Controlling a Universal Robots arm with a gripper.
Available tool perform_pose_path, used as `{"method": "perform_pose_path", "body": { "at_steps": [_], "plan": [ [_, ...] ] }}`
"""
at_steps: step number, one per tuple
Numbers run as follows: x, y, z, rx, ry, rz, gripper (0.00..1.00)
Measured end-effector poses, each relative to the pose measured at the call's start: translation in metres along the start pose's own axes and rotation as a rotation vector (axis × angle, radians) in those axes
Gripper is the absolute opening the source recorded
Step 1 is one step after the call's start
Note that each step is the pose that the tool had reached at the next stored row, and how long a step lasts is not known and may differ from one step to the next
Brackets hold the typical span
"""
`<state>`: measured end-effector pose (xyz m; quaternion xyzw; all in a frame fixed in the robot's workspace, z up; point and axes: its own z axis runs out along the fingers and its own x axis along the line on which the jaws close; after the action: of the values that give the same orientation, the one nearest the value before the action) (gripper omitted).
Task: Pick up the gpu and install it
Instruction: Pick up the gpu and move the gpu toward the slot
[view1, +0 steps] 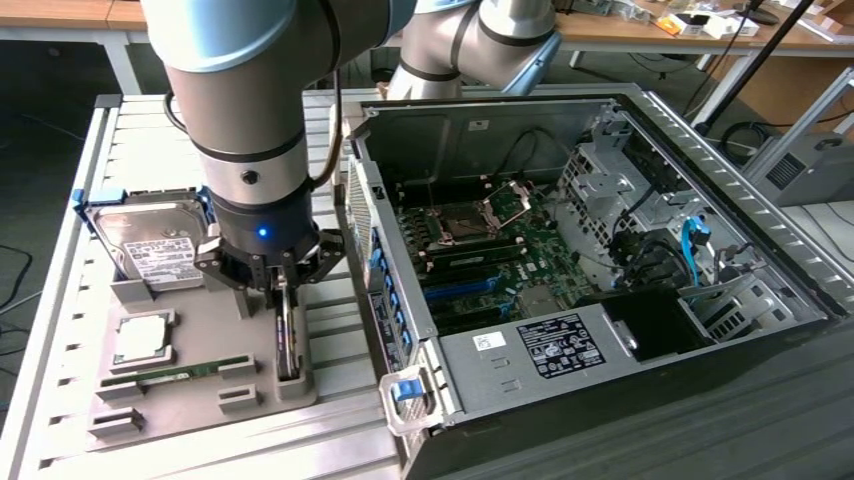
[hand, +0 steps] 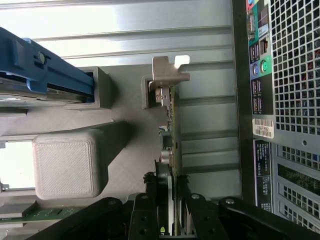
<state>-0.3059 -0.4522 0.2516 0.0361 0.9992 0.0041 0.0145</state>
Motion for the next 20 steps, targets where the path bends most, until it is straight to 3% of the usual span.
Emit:
{"method": "perform_pose_path", "body": {
  "at_steps": [20],
  "plan": [
    [-0.0003, 0.0001, -0.0092, -0.0002, -0.0002, 0.0, 0.27]
  ]
}}
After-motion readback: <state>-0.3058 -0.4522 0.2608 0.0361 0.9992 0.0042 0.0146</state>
